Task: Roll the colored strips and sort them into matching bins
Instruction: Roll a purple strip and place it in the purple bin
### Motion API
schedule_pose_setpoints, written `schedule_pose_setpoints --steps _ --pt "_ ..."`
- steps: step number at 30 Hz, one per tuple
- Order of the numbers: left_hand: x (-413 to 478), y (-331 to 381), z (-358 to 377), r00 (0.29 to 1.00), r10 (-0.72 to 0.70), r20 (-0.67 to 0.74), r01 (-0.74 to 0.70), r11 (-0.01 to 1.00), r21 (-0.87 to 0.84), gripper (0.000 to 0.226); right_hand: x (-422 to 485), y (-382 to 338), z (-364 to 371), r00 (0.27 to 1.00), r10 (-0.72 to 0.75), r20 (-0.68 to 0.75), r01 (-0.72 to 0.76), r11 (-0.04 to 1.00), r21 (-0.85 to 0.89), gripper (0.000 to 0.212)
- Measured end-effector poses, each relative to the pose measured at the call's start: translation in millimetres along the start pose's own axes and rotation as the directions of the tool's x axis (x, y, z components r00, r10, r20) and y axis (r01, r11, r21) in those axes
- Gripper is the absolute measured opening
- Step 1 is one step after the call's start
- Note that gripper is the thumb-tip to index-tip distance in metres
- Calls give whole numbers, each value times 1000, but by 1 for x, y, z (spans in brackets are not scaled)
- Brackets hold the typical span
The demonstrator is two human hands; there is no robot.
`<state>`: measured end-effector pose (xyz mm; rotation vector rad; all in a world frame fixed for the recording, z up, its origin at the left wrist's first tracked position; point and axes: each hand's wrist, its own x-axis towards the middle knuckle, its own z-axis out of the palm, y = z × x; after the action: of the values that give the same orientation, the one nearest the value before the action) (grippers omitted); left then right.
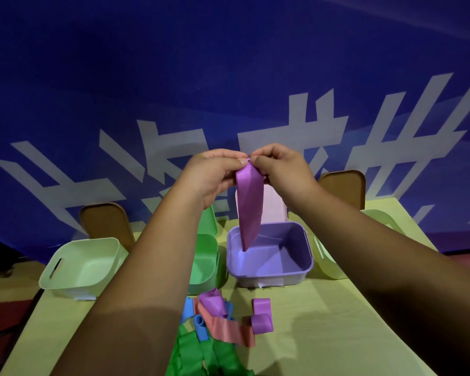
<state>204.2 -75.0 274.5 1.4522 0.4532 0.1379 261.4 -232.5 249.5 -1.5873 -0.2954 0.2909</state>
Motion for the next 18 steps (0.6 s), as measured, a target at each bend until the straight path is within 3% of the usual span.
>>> schedule_pose_setpoints --steps 10,18 --pt "0 -3 1 1000 -19 -17 19 1000 12 20 4 3 1 998 60 -7 -60 997 41 10" --pt "-2 -1 -3 1000 7 -12 -7 999 38 25 4 5 -3 999 -1 46 1 1000 -11 12"
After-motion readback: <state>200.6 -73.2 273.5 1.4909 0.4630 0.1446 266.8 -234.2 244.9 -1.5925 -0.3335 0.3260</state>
